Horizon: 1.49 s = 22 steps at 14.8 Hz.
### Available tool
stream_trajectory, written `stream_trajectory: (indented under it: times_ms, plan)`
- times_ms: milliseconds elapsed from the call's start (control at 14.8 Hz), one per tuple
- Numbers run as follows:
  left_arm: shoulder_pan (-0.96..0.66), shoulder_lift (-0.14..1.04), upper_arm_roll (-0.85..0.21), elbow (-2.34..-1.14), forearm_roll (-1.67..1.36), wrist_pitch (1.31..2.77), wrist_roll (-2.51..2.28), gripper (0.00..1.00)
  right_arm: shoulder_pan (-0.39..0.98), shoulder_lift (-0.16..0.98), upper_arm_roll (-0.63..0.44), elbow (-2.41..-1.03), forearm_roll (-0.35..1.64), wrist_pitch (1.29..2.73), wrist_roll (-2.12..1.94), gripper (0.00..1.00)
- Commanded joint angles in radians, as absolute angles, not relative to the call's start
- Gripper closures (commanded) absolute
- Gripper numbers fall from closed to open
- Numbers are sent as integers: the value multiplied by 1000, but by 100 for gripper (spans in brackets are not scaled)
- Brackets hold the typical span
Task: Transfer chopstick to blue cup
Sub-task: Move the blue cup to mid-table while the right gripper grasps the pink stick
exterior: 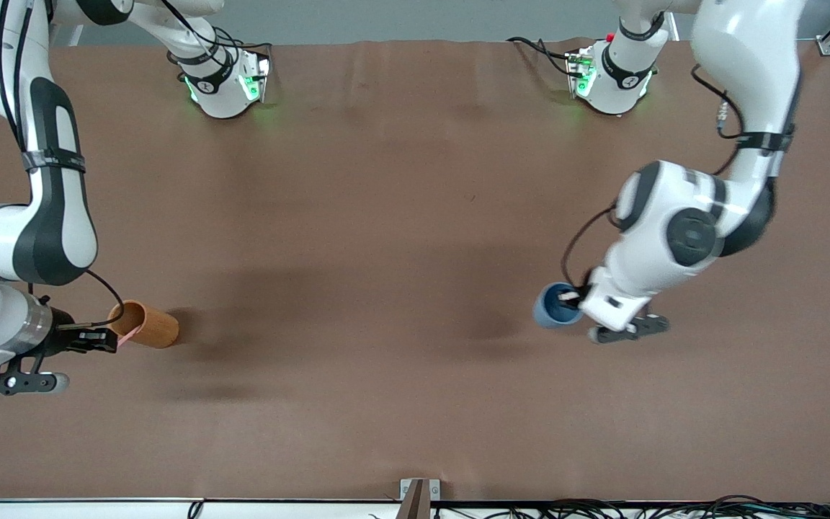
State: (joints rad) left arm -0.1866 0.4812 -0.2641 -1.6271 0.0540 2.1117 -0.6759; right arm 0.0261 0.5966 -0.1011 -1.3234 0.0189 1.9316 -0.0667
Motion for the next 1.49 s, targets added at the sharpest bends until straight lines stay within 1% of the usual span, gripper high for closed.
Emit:
stream_trajectory:
  times_ms: [0,135,338,473,676,878,946,1014,1081,1149,1216,1284,1351,1419]
  plan:
    - [-259,619,-337,-1501,168,2092,-950,100,26,607,-104,-1331,46,1931,-71,60]
    - [-320,681,-354,-1436,178,2094,-1067,100,17,612,-104,-1331,49,1966,-72,65]
    - [-394,725,-353,-1425,179,2146,-1164,100,17,617,-104,-1348,49,1968,-71,71]
    - [-411,736,-353,-1427,198,2164,-1209,100,15,615,-104,-1354,49,1967,-72,82]
    - [-431,761,-354,-1430,216,2198,-1236,100,20,614,-104,-1370,49,1956,-72,85]
    - [-431,773,-354,-1431,251,2221,-1276,99,28,601,-104,-1371,48,1954,-72,95]
    - [-431,776,-354,-1434,253,2229,-1276,99,29,592,-104,-1371,46,1954,-75,97]
    - [-431,787,-354,-1434,255,2249,-1278,98,29,568,-104,-1370,37,1954,-81,97]
    - [-431,790,-354,-1434,255,2255,-1278,95,29,539,-104,-1370,32,1954,-83,98]
    - [-431,792,-354,-1436,255,2256,-1278,86,29,505,-104,-1370,31,1942,-83,98]
    - [-430,788,-356,-1436,252,2255,-1278,60,28,468,-103,-1370,31,1901,-83,98]
    - [-426,779,-356,-1436,252,2252,-1273,23,32,430,-101,-1370,31,1866,-77,97]
    - [-420,763,-357,-1437,253,2237,-1270,0,35,395,-97,-1370,32,1850,-75,97]
    - [-411,738,-362,-1437,255,2200,-1264,0,38,364,-94,-1371,32,1844,-75,96]
